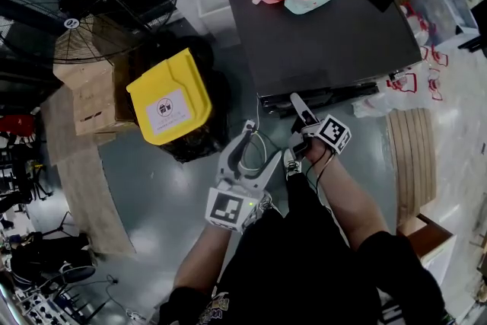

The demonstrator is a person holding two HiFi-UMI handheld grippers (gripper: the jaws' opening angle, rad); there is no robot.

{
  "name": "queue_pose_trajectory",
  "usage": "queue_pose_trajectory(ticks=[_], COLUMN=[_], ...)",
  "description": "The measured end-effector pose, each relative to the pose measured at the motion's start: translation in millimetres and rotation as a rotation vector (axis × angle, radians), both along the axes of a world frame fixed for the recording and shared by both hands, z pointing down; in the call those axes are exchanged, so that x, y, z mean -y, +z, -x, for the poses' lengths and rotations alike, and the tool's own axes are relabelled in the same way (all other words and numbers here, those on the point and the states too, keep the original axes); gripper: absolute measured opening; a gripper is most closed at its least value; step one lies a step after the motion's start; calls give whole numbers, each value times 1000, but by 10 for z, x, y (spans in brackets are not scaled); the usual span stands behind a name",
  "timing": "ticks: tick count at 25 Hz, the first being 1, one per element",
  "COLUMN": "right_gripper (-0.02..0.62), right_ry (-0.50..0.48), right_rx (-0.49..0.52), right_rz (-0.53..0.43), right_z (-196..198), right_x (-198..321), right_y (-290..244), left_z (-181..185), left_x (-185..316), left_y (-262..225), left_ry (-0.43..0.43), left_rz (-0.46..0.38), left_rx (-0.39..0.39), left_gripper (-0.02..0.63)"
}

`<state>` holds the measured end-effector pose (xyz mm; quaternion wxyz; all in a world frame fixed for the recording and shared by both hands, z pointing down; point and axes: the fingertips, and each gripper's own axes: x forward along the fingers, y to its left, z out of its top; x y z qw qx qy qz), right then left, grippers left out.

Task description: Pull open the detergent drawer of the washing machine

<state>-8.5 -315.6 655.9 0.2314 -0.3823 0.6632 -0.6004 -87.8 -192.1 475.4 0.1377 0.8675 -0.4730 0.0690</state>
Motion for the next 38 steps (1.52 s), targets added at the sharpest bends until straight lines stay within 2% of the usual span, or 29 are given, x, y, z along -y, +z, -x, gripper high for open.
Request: queue_pose_trajectory(ticks=[5, 10, 13, 17, 22, 25, 29, 31, 34, 38], right_gripper=[488, 488, 488, 486, 485, 485, 483, 485, 470, 448], right_ry=[2, 35, 49, 71, 88, 104, 106, 119, 146, 112], right_rx=[-6, -15, -15, -14, -3, -10, 8, 6, -36, -107], right_rz=[13, 76, 76, 67, 40, 62, 12, 41, 75, 3], right_z=[-46, -141, -185, -255, -333, -380, -412, -429, -475, -476], right_x=[-208, -468, -589, -747, -938, -1087, -1201, -1285, -1402, -1543], right_y=[23, 61, 53, 64, 52, 65, 33, 64, 90, 9], left_z=[-24, -100, -136, -150, -230, -261, -279, -265, -219, -118], left_x=[-148, -308, -400, -544, -728, -836, -986, -1050, -1161, -1317], left_y=[32, 21, -17, 42, 18, -8, -62, -87, -103, -115], left_ry=[10, 31, 52, 61, 93, 111, 130, 132, 136, 134], left_rz=[-21, -25, -11, -52, -26, -26, -21, -26, -35, -40], left_rx=[3, -10, -11, -20, -23, -20, -17, -19, -15, -14], left_gripper=[276, 276, 276, 276, 276, 276, 276, 276, 276, 276])
